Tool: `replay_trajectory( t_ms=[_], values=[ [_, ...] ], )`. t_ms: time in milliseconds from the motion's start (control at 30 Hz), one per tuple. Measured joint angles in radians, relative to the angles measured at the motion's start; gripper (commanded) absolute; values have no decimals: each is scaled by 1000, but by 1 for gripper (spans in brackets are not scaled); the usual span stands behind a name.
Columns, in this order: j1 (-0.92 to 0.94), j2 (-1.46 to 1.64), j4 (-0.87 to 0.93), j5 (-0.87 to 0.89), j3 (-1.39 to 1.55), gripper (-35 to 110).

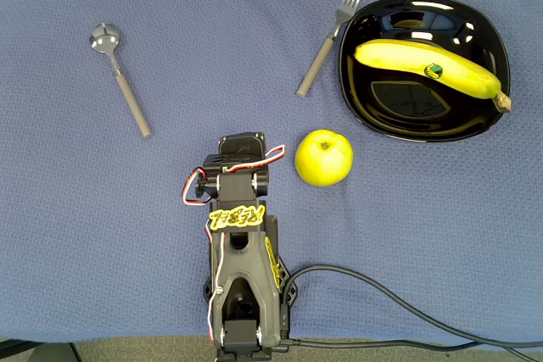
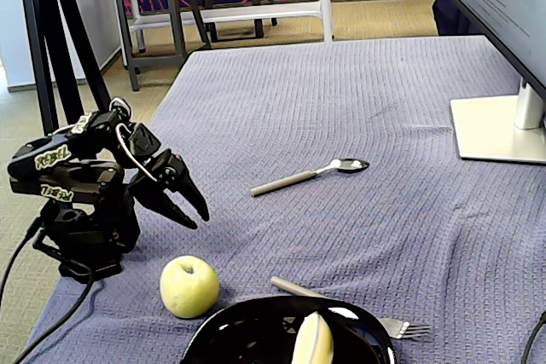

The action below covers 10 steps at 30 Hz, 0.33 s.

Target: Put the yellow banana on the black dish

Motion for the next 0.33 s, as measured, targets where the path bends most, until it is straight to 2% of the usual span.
replay_trajectory(
  t_ms=[333],
  values=[
    [-17,32,0,-25,41,0]
  ],
)
